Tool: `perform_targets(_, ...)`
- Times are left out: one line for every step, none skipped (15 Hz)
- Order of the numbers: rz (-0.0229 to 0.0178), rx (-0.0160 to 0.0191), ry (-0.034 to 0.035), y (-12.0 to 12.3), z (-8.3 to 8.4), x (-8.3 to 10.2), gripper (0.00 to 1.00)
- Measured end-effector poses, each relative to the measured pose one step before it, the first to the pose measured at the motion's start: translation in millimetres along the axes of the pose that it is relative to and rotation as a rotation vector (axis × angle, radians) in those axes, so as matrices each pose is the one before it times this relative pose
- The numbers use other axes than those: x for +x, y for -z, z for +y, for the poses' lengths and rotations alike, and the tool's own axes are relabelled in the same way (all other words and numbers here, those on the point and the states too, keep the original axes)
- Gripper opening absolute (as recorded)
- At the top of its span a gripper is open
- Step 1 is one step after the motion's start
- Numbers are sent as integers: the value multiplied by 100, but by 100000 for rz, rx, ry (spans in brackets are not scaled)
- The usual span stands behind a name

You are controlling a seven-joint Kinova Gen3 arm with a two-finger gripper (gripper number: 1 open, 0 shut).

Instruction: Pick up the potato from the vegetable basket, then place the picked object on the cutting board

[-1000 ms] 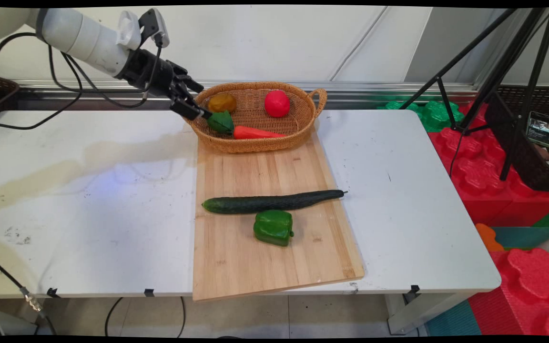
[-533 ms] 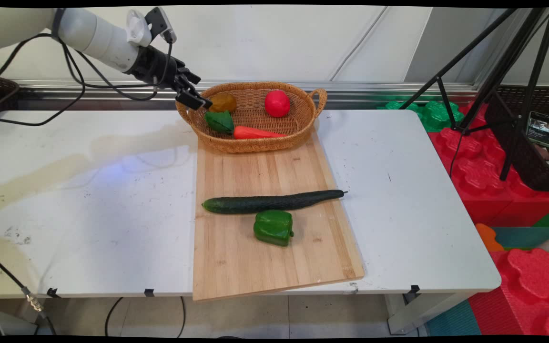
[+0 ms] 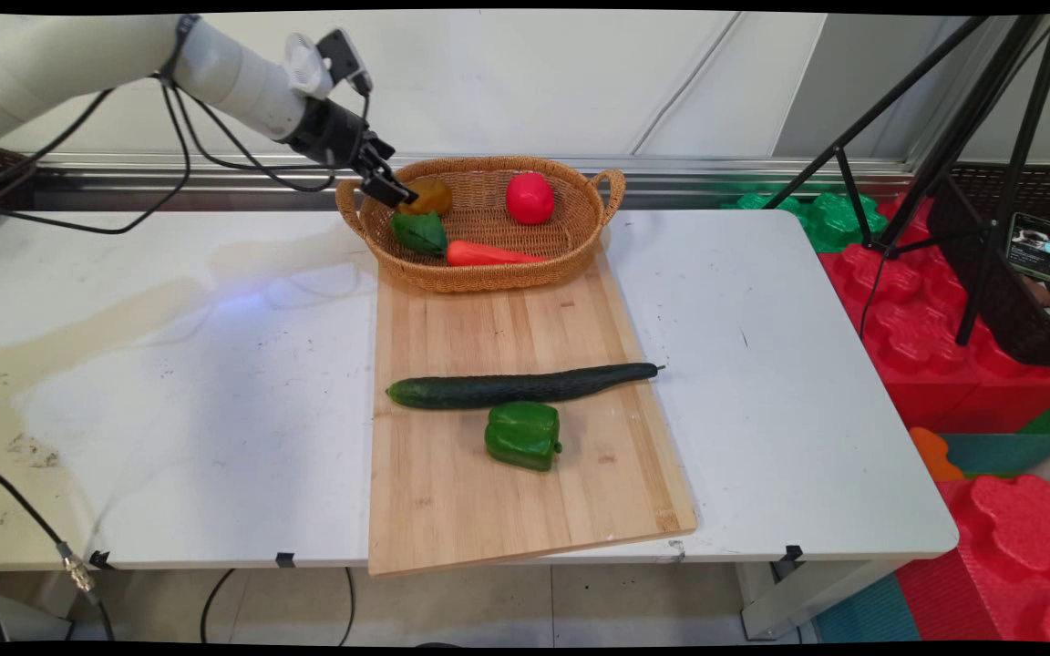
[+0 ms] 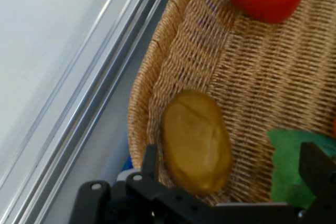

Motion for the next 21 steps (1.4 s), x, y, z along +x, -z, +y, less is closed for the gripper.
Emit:
perform_targets(-864,23,-274,-902,-92,168,100)
perform_targets(-872,51,-13,-842,-66,148,100)
perform_targets(-838,70,258,-687,-25,92,100)
perform_targets(-597,32,206,-425,-13,26,100)
perform_targets(-859,34,315,-579,-3,-2,100)
perform_targets(-544,44,108,-372,11,19,100)
perform_targets(-794,10,114,-536,32,39,100)
perform_targets(-473,-19,74,-328,25,25,100)
perform_targets(-655,48,79,-440,28,30,100)
perform_targets(-404,-42,-21,-292,32,37,100)
perform_targets(-543,-59,-38,-418,49,59,100)
perform_targets(-310,-50,-26,-260,33,47,100)
perform_targets(-689,7,-88,-572,63,106,100)
perform_targets(-350,3,-117,-316,36,81,100)
perform_targets(-212,39,-62,-182,16,28,100)
perform_targets(-306,37,-109,-246,31,43,100)
perform_targets(-209,99,-74,-225,27,13,100)
perform_targets(-19,2,-118,-199,50,57,0)
perform_targets(33,31,-226,-163,57,67,0)
perform_targets(140,6,-110,-95,45,64,0)
perform_targets(156,6,-17,-52,61,37,0)
